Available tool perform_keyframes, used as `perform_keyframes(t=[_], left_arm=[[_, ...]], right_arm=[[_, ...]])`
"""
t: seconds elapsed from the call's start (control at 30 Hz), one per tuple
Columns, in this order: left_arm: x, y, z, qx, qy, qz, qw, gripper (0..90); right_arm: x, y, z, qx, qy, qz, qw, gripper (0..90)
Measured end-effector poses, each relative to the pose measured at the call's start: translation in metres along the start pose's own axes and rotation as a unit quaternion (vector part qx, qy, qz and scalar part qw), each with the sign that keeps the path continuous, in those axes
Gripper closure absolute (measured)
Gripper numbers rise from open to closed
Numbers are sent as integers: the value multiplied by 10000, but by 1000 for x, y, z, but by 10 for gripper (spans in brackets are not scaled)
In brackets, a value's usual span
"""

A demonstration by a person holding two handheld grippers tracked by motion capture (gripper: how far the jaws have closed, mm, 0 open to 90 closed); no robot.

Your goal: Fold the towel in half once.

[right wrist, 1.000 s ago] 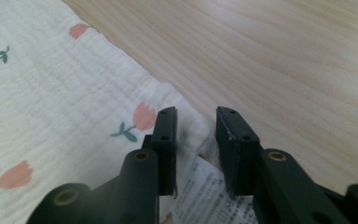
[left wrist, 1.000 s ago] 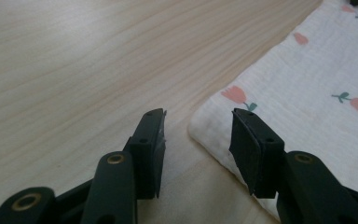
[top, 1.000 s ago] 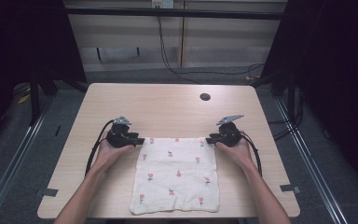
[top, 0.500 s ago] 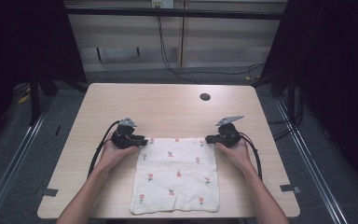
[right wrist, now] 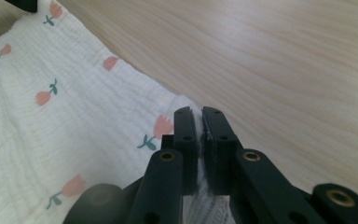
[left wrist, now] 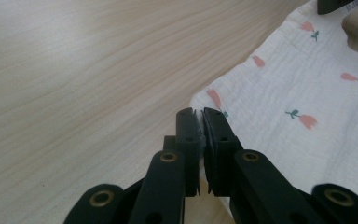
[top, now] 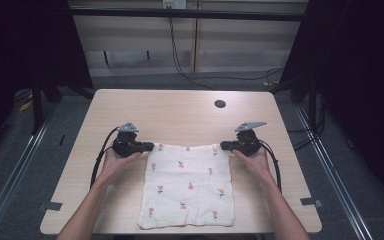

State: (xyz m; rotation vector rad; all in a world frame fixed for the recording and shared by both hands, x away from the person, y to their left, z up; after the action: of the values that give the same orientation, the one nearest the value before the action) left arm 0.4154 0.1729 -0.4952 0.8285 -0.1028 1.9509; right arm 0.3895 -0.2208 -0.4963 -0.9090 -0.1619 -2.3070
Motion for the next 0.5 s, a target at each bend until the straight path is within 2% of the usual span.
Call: perform_keyframes(t=[0.17,0.2,0.37,0.5], left_arm=[[3,1,1,-3,71,-64,10000,856],[3,2,2,4,146,-134,9998,857],[0,1,4,51,199,-203,9996,858],[4,3,8,41,331,-225,9992,858]], right_arm=[[7,2,4,-93,239,-56,9997,845],[8,3,4,-180,284,-46,9994,845],[5,2,4,-173,258,-4,9995,847],[10,1,8,-168,327,37,9993,848]])
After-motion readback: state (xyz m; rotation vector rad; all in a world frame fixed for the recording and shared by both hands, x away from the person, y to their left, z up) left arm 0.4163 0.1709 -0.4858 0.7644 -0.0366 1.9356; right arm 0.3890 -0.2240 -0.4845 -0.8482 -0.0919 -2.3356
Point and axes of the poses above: each handheld gripper's, and its own axes: x roughly backward along the jaws, z roughly out of its top, y roughly to its right, the point moved 2 cm from there along -x, roughly forward along the jaws, and after that the axes turned 5 degrees about -z, right-handed, at the moved point
